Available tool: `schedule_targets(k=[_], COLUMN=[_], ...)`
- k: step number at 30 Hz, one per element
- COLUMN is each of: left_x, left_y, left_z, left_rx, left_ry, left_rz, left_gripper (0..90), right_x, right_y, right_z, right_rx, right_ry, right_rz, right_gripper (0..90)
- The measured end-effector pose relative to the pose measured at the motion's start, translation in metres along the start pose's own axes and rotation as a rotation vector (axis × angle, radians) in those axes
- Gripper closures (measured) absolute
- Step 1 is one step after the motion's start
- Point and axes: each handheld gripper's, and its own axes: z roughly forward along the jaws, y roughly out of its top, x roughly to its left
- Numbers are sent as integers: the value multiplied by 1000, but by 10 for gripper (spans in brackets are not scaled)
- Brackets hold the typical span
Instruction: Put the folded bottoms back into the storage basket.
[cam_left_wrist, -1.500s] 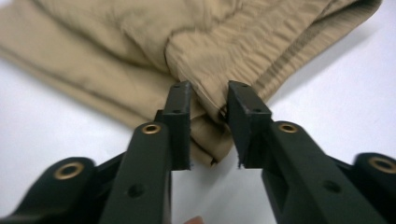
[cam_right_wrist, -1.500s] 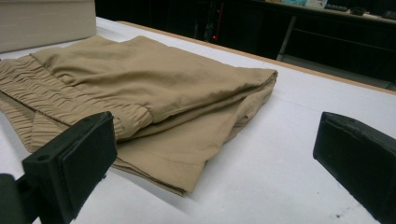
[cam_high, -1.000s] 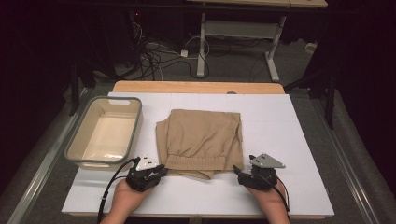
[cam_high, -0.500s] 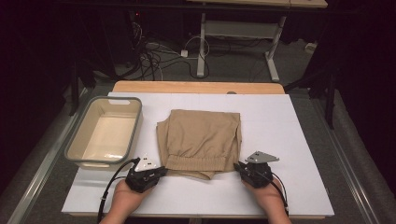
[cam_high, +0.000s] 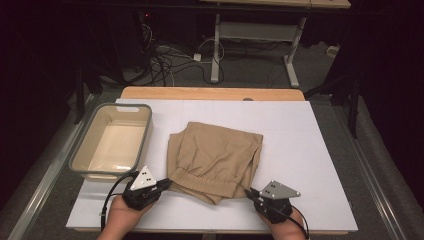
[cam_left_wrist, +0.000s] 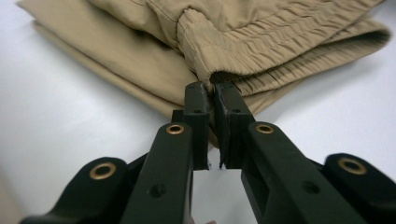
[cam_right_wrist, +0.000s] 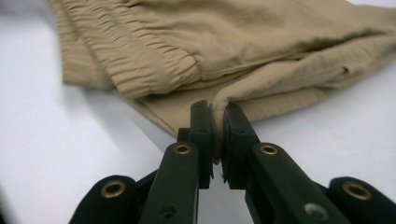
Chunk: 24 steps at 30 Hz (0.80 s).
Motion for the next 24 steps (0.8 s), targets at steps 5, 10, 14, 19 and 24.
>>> schedule_targets(k=[5,10,14,19,24], left_x=[6,2,-2,0,3], left_y=[-10,-9,3,3,-6], left_z=[-5,-17,-20,6,14], left_rx=[42,-72,-169,-85,-63], left_ry=[-28,-55,-35,5,-36], left_rz=[-15,-34,-59,-39,-97], left_gripper=[824,637,515,523,707], right_x=[22,18,11,8,6], right_y=[-10,-12,-12,-12,-14], right_z=[-9,-7,-11,-12,-14], right_rx=[-6,-16,-51,-58,-75], right_ry=[36,30,8,-10,-32], right_rz=[-16,8,32,31,39], right_gripper=[860,665,578,559,462])
